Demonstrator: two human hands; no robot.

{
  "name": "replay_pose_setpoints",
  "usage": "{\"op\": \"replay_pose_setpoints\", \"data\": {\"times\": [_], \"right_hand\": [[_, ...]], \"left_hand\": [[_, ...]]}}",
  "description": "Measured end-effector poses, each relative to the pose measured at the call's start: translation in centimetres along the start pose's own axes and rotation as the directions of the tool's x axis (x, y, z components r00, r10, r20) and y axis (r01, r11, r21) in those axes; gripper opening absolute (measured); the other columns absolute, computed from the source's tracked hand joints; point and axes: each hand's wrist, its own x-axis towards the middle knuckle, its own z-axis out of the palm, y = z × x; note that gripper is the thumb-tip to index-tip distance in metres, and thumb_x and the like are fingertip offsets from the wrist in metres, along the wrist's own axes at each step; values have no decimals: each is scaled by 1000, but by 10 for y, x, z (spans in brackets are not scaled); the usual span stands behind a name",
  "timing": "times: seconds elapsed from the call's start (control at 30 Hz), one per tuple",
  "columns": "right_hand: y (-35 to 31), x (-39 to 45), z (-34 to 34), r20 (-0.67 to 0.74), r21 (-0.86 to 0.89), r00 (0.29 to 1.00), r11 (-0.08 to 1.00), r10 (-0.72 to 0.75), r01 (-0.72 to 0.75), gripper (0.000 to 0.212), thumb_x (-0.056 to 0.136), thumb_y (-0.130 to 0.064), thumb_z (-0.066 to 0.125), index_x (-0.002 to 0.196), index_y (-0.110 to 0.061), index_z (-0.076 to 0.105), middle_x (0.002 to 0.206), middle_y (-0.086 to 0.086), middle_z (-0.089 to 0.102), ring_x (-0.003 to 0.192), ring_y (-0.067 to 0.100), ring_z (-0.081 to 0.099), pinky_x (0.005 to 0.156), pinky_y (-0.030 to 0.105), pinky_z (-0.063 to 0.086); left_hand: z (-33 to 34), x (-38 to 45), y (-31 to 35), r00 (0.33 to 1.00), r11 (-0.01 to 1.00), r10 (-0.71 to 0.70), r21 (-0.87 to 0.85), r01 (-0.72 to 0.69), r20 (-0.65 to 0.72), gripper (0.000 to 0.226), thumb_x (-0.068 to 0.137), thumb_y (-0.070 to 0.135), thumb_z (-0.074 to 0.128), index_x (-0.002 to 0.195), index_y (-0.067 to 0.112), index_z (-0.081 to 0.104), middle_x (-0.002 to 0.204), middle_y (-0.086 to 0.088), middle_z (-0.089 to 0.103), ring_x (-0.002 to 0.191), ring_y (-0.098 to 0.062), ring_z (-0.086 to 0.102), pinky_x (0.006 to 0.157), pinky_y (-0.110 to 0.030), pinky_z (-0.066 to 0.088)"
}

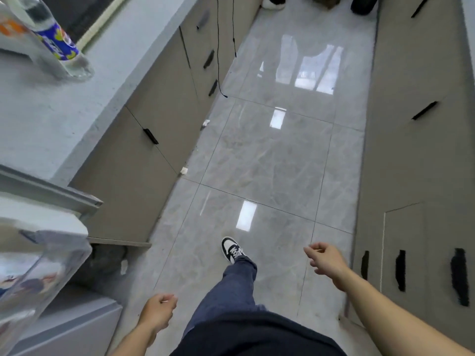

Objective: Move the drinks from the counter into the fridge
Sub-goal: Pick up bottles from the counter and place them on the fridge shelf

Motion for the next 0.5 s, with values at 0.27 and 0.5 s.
{"op": "replay_pose_setpoints", "data": {"times": [0.27,0.5], "right_hand": [[-120,59,-1,75,-252,996,966,-42,60,21,91,-29,66,90,-8,67,75,6,63,67,21,56,60,32,50],[-206,109,20,158,-390,986,915,-47,106,22,90,-24,68,84,-3,65,67,8,57,60,22,48,50,26,40]], "left_hand": [[-19,12,131,998,976,19,-215,-30,-55,12,93,20,57,87,12,65,79,-8,65,69,-23,57,61,-26,46],[-42,13,203,994,901,50,-425,-89,-101,15,94,21,56,97,10,67,80,-2,62,68,-16,55,61,-24,45]]}}
